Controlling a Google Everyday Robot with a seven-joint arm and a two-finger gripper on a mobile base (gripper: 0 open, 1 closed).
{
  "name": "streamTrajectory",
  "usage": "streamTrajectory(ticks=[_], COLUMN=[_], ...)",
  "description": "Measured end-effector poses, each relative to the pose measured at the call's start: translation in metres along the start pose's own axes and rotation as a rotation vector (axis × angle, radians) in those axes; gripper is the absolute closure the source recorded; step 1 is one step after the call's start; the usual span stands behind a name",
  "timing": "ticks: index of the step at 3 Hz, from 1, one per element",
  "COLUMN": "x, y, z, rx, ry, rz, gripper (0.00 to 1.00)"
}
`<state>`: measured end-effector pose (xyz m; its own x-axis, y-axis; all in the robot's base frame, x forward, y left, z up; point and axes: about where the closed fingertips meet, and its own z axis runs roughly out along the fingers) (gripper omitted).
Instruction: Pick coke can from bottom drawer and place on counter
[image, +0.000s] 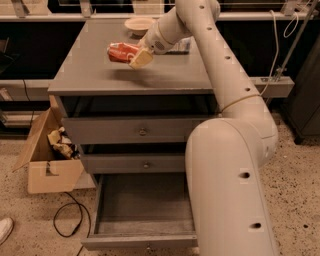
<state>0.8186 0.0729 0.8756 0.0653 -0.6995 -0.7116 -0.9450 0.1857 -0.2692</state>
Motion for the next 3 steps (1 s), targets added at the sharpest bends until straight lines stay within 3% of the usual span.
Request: streamTrajectory(ticks=[1, 2, 3], x=[0.001, 0.005, 0.011], y=[-0.004, -0.015, -0.028], z=[0.004, -0.004, -0.020], rx=[-0.005, 0.024, 0.069], ry=[-0.001, -0.007, -0.011], rz=[0.008, 0.030, 0.051], gripper=[0.14, 0.00, 0.00])
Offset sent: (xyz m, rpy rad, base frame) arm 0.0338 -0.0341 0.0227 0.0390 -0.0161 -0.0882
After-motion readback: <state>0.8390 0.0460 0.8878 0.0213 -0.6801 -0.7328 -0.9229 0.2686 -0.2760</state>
